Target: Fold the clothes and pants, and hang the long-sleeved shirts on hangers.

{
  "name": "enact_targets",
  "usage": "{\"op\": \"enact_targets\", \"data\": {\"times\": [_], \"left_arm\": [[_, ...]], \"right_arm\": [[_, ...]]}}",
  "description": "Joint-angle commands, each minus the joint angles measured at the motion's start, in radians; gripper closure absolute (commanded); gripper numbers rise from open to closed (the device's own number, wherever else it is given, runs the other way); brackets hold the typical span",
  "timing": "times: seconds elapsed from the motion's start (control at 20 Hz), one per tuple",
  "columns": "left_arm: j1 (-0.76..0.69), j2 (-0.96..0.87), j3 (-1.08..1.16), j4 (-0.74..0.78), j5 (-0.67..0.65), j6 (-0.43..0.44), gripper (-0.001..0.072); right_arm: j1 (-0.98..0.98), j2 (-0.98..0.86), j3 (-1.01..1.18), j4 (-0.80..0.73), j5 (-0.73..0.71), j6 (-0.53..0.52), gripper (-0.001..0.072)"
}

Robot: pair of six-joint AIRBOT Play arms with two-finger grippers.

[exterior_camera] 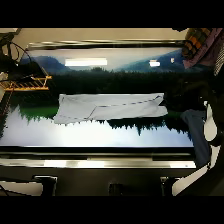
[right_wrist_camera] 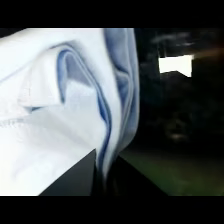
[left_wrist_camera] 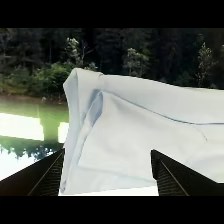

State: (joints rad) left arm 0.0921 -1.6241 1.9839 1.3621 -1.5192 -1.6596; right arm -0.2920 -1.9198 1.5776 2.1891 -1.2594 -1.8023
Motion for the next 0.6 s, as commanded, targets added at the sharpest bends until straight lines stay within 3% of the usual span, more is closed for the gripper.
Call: {"op": "enact_targets", "data": {"times": [0.0,0.05,0.3,0.55], "left_arm": [[-0.003,-0.002,-0.043,-0.06,0.019,-0.021,0.0533],[-0.006,-0.005,-0.077,-0.111,0.046,-0.035,0.0687],[-0.134,-0.052,-0.335,-0.417,0.331,-0.04,0.0692],[-0.439,-0.223,-0.4,-0.692,0.596,-0.04,0.0692]], "right_arm": [[0.008,0.093,0.002,-0.023,-0.008,0.078,0.0682],[0.008,0.134,0.002,-0.049,-0.024,0.106,0.0682],[0.008,0.373,0.002,-0.23,-0.116,0.269,0.0683],[0.008,0.574,0.002,-0.271,-0.16,0.341,0.0683]]}}
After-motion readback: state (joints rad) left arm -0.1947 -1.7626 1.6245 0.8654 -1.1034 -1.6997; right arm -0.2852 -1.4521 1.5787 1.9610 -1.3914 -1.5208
